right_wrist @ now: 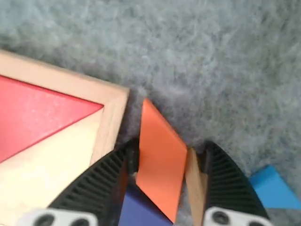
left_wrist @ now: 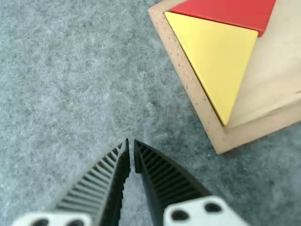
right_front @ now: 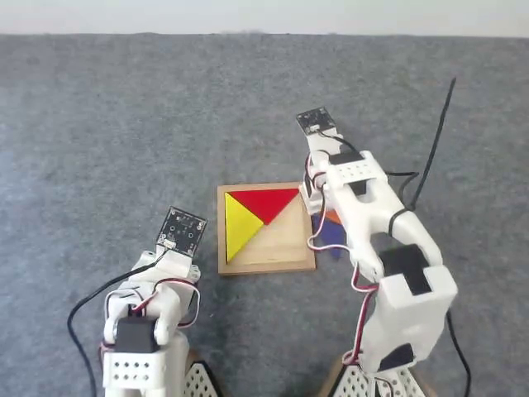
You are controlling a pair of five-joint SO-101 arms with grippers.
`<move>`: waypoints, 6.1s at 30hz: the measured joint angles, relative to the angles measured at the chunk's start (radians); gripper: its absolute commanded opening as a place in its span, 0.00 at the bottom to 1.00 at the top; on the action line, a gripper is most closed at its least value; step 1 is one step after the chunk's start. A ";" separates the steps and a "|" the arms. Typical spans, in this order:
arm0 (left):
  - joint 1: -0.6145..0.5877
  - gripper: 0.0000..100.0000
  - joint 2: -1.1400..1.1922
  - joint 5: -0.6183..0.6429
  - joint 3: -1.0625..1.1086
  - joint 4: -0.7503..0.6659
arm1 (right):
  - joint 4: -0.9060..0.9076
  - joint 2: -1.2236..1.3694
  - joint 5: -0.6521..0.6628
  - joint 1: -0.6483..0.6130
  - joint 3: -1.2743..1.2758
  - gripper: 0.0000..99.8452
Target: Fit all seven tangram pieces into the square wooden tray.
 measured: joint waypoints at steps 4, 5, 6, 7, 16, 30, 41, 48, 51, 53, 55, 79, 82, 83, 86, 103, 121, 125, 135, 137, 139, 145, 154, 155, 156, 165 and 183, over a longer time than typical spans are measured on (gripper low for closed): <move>0.000 0.02 0.000 0.000 0.000 0.000 | 0.068 0.037 0.000 0.003 -0.074 0.03; 0.000 0.02 0.000 0.000 0.000 0.000 | 0.074 0.037 0.000 0.008 -0.080 0.03; 0.000 0.02 0.000 0.000 0.000 0.000 | 0.080 0.038 0.000 0.015 -0.083 0.03; 0.000 0.02 0.000 0.000 0.000 0.000 | 0.080 0.038 0.000 0.026 -0.084 0.03; 0.000 0.02 0.000 0.000 0.000 0.000 | 0.153 -0.206 0.000 0.218 -0.046 0.03; 0.000 0.02 0.000 0.000 0.000 0.000 | 0.184 -0.400 0.130 0.775 0.120 0.07; 0.000 0.02 0.000 0.000 0.000 0.000 | 0.086 -0.296 0.253 0.933 0.120 0.20; 0.000 0.02 0.000 0.000 0.000 0.000 | 0.141 -0.295 0.302 0.921 0.115 0.25; 0.000 0.02 0.000 0.000 0.000 0.000 | 0.153 -0.290 0.305 0.919 0.114 0.25; 0.000 0.02 0.000 0.000 0.000 0.000 | 0.153 -0.285 0.305 0.908 0.114 0.25; 0.000 0.02 0.000 0.000 0.000 0.000 | 0.153 -0.285 0.305 0.891 0.126 0.25; -0.002 0.02 0.000 0.000 0.000 0.000 | -0.014 -0.292 0.209 1.080 0.377 0.25; -0.002 0.02 0.000 0.000 0.000 0.000 | -0.014 -0.293 0.215 1.103 0.382 0.25; 0.000 0.02 0.000 0.000 0.000 0.000 | -0.014 -0.293 0.215 1.112 0.381 0.25; -0.002 0.02 0.000 0.000 0.000 0.000 | -0.014 -0.315 0.215 1.128 0.390 0.25; -0.002 0.02 0.000 0.000 0.000 0.000 | 0.126 -0.752 0.040 1.054 0.411 0.25; -0.002 0.02 0.000 0.000 0.000 0.000 | 0.127 -0.195 -0.032 0.948 0.118 0.25; -0.002 0.02 0.000 0.000 0.000 0.000 | 0.114 -0.190 0.009 1.030 0.115 0.25; 0.000 0.02 0.000 0.000 0.000 0.000 | 0.118 -0.190 0.058 1.120 0.115 0.25; 0.000 0.02 0.000 0.000 0.000 0.000 | 0.135 -0.190 0.020 1.120 0.115 0.25; 0.000 0.02 0.000 0.000 0.000 0.000 | 0.149 -0.190 -0.038 1.128 0.117 0.25; 0.000 0.02 0.000 0.000 0.000 0.000 | 0.086 -0.190 -0.114 1.185 0.190 0.25; 0.000 0.02 0.000 0.000 0.000 0.000 | -0.003 -0.190 -0.100 1.200 0.221 0.24; 0.000 0.02 0.000 0.000 0.000 0.000 | -0.003 -0.190 -0.097 1.200 0.221 0.21; 0.000 0.02 0.000 0.000 0.000 0.000 | -0.003 -0.190 -0.097 1.200 0.221 0.18; 0.000 0.02 0.000 0.000 0.000 0.000 | -0.005 -0.192 -0.086 1.208 0.222 0.06; 0.000 0.02 0.000 0.000 0.000 0.000 | 0.371 -0.614 -0.250 0.678 0.262 0.02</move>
